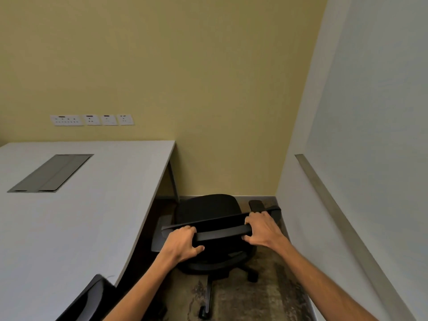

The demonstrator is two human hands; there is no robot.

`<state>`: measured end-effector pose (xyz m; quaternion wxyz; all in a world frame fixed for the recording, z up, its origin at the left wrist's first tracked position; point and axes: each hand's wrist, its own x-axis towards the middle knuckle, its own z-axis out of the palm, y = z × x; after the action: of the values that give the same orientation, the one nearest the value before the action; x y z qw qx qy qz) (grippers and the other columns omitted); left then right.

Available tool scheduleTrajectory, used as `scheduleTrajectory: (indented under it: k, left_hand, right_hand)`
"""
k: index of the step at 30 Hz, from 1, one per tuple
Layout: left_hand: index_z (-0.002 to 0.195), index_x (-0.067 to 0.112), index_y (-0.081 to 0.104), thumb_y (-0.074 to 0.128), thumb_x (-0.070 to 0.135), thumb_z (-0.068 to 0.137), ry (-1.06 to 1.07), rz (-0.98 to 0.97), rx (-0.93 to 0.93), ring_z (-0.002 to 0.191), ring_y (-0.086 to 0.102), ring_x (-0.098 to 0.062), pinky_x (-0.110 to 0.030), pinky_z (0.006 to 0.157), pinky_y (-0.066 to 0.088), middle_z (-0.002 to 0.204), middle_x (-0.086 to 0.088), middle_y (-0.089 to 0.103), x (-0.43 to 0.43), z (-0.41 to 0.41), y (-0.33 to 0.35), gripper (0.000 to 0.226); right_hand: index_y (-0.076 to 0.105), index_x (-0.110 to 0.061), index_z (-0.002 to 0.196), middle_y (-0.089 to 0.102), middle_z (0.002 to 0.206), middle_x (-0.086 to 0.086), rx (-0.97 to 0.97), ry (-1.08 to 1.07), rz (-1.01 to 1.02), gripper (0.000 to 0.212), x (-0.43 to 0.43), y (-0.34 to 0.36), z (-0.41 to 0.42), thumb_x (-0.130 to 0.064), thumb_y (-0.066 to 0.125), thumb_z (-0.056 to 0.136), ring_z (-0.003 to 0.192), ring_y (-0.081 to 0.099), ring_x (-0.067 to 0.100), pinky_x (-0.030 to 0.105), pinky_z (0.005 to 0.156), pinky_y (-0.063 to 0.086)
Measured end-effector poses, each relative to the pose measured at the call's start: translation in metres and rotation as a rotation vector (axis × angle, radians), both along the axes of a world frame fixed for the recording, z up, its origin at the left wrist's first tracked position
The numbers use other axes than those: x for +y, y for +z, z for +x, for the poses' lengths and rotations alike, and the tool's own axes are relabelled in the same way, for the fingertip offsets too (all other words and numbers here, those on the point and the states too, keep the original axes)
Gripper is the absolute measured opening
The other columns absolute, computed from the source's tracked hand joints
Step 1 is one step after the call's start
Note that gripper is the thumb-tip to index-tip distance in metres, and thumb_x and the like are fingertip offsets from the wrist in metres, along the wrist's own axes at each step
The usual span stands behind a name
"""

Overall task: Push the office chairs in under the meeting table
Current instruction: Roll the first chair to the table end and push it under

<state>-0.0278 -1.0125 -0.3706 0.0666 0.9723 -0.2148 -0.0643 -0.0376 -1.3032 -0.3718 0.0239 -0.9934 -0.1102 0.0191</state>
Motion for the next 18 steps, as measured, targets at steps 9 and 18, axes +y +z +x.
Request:
scheduleTrajectory:
  k: [9, 18]
  left_hand:
    - [0.073, 0.013, 0.065, 0.054, 0.037, 0.072, -0.009, 0.106, 0.113, 0.070, 0.064, -0.023, -0.034, 0.067, 0.053, 0.076, -0.003, 0.069, -0.003, 0.053, -0.014, 0.026]
    - [0.070, 0.014, 0.062, 0.055, 0.034, 0.068, 0.100, 0.138, 0.080, 0.070, 0.063, -0.025, -0.033, 0.065, 0.049, 0.075, -0.004, 0.068, -0.030, 0.072, -0.014, 0.021]
  right_hand:
    - [0.068, -0.018, 0.073, 0.064, 0.061, -0.001, 0.011, 0.007, -0.080, 0.032, -0.009, -0.030, 0.050, -0.042, 0.047, 0.077, 0.057, 0.059, 0.022, 0.030, 0.054, 0.040]
    - [0.073, -0.018, 0.095, 0.066, 0.068, 0.004, -0.024, 0.159, -0.110, 0.039, -0.032, -0.030, 0.094, -0.035, 0.050, 0.068, 0.063, 0.061, 0.026, 0.030, 0.055, 0.032]
